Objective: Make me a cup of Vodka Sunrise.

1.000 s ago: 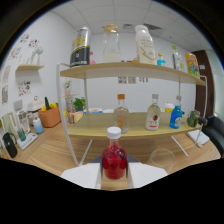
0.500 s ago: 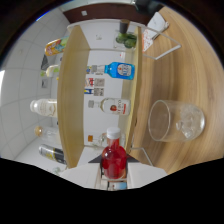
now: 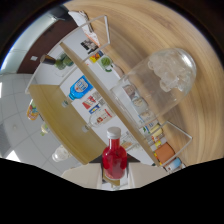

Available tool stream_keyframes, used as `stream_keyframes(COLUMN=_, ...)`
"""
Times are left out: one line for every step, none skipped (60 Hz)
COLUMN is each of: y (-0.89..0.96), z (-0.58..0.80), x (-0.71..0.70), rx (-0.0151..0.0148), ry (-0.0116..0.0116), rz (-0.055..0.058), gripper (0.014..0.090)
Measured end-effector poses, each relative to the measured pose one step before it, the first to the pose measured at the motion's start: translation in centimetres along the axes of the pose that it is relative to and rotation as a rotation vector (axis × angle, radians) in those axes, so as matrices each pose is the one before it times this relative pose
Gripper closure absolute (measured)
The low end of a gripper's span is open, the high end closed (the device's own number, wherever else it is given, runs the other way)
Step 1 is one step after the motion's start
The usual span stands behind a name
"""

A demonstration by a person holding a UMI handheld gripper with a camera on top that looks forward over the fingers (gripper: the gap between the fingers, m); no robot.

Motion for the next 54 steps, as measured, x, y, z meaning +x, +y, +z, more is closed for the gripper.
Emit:
stream_keyframes(y=0.062, z=0.002, x=0.033, rx=-0.00144, ry=0.00372, rz=-0.0084, gripper=0.0701)
stream_keyframes(y=0.076, z=0.007, x=0.003, rx=-0.00157, ry=0.00371, rz=-0.0109, gripper=0.0702)
stream_keyframes(y=0.065, z=0.013, x=0.016, rx=-0.00191, ry=0.00489, rz=-0.0146, gripper=0.0702)
stream_keyframes(y=0.08, z=0.009, x=0.059, rx=-0.00084, ry=0.0063, rz=-0.0178, gripper=0.0704)
stream_keyframes(y=0.081, z=0.001, x=0.031, rx=0.00053, ry=0.00716, rz=-0.022, gripper=0.0704)
stream_keyframes(y=0.103, z=0.008, x=0.03, rx=-0.0001, ry=0.00829, rz=-0.0274, gripper=0.0705)
stream_keyframes(y=0.158, z=-0.001, x=-0.021, rx=-0.00137, ry=0.00836, rz=-0.0333, gripper=0.0705)
stream_keyframes(y=0.162, z=-0.003, x=-0.02, rx=-0.00068, ry=0.00819, rz=-0.039, gripper=0.0704)
stream_keyframes(y=0.181, z=0.051, x=-0.232, rx=0.00302, ry=0.00682, rz=-0.038, gripper=0.0704)
stream_keyframes(y=0.154, z=0.005, x=-0.04, rx=0.00141, ry=0.01112, rz=-0.049, gripper=0.0703)
stream_keyframes(y=0.171, z=0.009, x=-0.038, rx=0.00129, ry=0.01418, rz=-0.0548, gripper=0.0704)
stream_keyframes(y=0.183, z=0.013, x=-0.052, rx=-0.00026, ry=0.01499, rz=-0.0611, gripper=0.0704)
stream_keyframes(y=0.249, z=0.003, x=-0.072, rx=-0.00153, ry=0.01461, rz=-0.0664, gripper=0.0703)
stream_keyframes(y=0.28, z=0.012, x=-0.157, rx=-0.00262, ry=0.01285, rz=-0.0709, gripper=0.0703)
stream_keyframes(y=0.321, z=0.021, x=-0.204, rx=-0.00301, ry=0.01211, rz=-0.0742, gripper=0.0703)
stream_keyframes(y=0.529, z=-0.29, x=-0.456, rx=-0.01039, ry=0.0091, rz=-0.0632, gripper=0.0704)
stream_keyframes(y=0.313, z=0.054, x=-0.268, rx=-0.00257, ry=0.01165, rz=-0.0789, gripper=0.0703)
stream_keyframes(y=0.312, z=0.022, x=-0.218, rx=-0.00145, ry=0.01107, rz=-0.0799, gripper=0.0702)
stream_keyframes(y=0.258, z=0.046, x=-0.332, rx=0.00005, ry=0.0094, rz=-0.0798, gripper=0.0703)
stream_keyframes(y=0.229, z=0.038, x=-0.365, rx=0.00077, ry=0.00788, rz=-0.0789, gripper=0.0702)
stream_keyframes(y=0.267, z=0.031, x=-0.381, rx=0.00132, ry=0.006, rz=-0.0769, gripper=0.0701)
stream_keyframes(y=0.069, z=0.255, x=-0.265, rx=0.00407, ry=0.01067, rz=-0.0777, gripper=0.0703)
stream_keyframes(y=0.292, z=0.047, x=-0.375, rx=-0.00045, ry=0.00537, rz=-0.0659, gripper=0.0701)
stream_keyframes(y=-0.127, z=-0.198, x=0.034, rx=-0.0011, ry=0.00069, rz=-0.0552, gripper=0.0701)
stream_keyframes(y=0.639, z=0.242, x=-0.559, rx=0.00026, ry=0.00371, rz=-0.055, gripper=0.0701)
stream_keyframes(y=0.28, z=0.286, x=-0.406, rx=-0.00448, ry=0.0052, rz=-0.0503, gripper=0.0702)
stream_keyframes(y=0.357, z=0.117, x=-0.279, rx=-0.00117, ry=0.00403, rz=-0.0532, gripper=0.07)
stream_keyframes(y=0.417, z=0.144, x=-0.218, rx=-0.00137, ry=0.00486, rz=-0.0519, gripper=0.0702)
stream_keyframes(y=0.511, z=0.184, x=-0.136, rx=-0.00357, ry=0.00791, rz=-0.051, gripper=0.0702)
stream_keyframes(y=0.608, z=0.231, x=-0.002, rx=-0.00695, ry=0.01165, rz=-0.0501, gripper=0.0702)
stream_keyframes(y=0.675, z=0.221, x=0.037, rx=-0.00902, ry=0.01338, rz=-0.0476, gripper=0.0702)
stream_keyframes(y=0.656, z=0.119, x=-0.109, rx=-0.00731, ry=0.01136, rz=-0.0441, gripper=0.0702)
stream_keyframes(y=0.655, z=0.208, x=-0.002, rx=-0.01001, ry=0.00447, rz=-0.0395, gripper=0.0703)
stream_keyframes(y=0.698, z=0.211, x=-0.068, rx=-0.00735, ry=0.0047, rz=-0.0389, gripper=0.0702)
stream_keyframes(y=0.823, z=0.263, x=-0.073, rx=-0.00651, ry=0.00896, rz=-0.0386, gripper=0.0702)
stream_keyframes(y=0.787, z=0.249, x=0.002, rx=-0.00911, ry=0.00705, rz=-0.0362, gripper=0.0702)
stream_keyframes(y=0.836, z=0.29, x=-0.012, rx=-0.01172, ry=0.00917, rz=-0.0354, gripper=0.0702)
stream_keyframes(y=0.899, z=0.282, x=-0.025, rx=-0.01395, ry=0.00778, rz=-0.0341, gripper=0.0703)
stream_keyframes(y=0.922, z=0.314, x=-0.104, rx=-0.01488, ry=0.00506, rz=-0.0305, gripper=0.0702)
stream_keyframes(y=0.909, z=0.328, x=-0.111, rx=-0.01462, ry=0.0044, rz=-0.0272, gripper=0.0702)
stream_keyframes(y=0.907, z=0.335, x=-0.082, rx=-0.01432, ry=0.0045, rz=-0.0252, gripper=0.0702)
stream_keyframes(y=0.955, z=0.35, x=-0.015, rx=-0.01437, ry=0.00644, rz=-0.027, gripper=0.0702)
stream_keyframes(y=0.931, z=0.38, x=-0.082, rx=-0.01645, ry=0.00511, rz=-0.0239, gripper=0.0702)
stream_keyframes(y=0.985, z=0.391, x=-0.057, rx=-0.01804, ry=0.00396, rz=-0.0223, gripper=0.0704)
stream_keyframes(y=0.963, z=0.369, x=-0.067, rx=-0.01933, ry=0.00374, rz=-0.0215, gripper=0.0704)
stream_keyframes(y=0.968, z=0.26, x=-0.287, rx=-0.01503, ry=0.0078, rz=-0.0213, gripper=0.0704)
stream_keyframes(y=0.842, z=0.429, x=-0.047, rx=-0.0184, ry=0.00103, rz=-0.0148, gripper=0.0704)
stream_keyframes(y=0.826, z=0.385, x=-0.1, rx=-0.01369, ry=0.00366, rz=-0.0134, gripper=0.0704)
stream_keyframes(y=0.826, z=0.327, x=-0.056, rx=-0.01746, ry=0.00313, rz=-0.0119, gripper=0.0704)
stream_keyframes(y=0.803, z=0.309, x=-0.036, rx=-0.02113, ry=0.00176, rz=-0.0106, gripper=0.0703)
stream_keyframes(y=0.795, z=0.389, x=-0.099, rx=-0.016, ry=0.00233, rz=-0.01, gripper=0.0704)
stream_keyframes(y=0.739, z=0.342, x=-0.076, rx=-0.01903, ry=0.00244, rz=-0.0093, gripper=0.0703)
stream_keyframes(y=0.701, z=0.271, x=-0.002, rx=-0.02121, ry=0.00226, rz=-0.008, gripper=0.0703)
stream_keyframes(y=0.619, z=0.298, x=-0.033, rx=-0.01679, ry=0.0042, rz=-0.0059, gripper=0.0703)
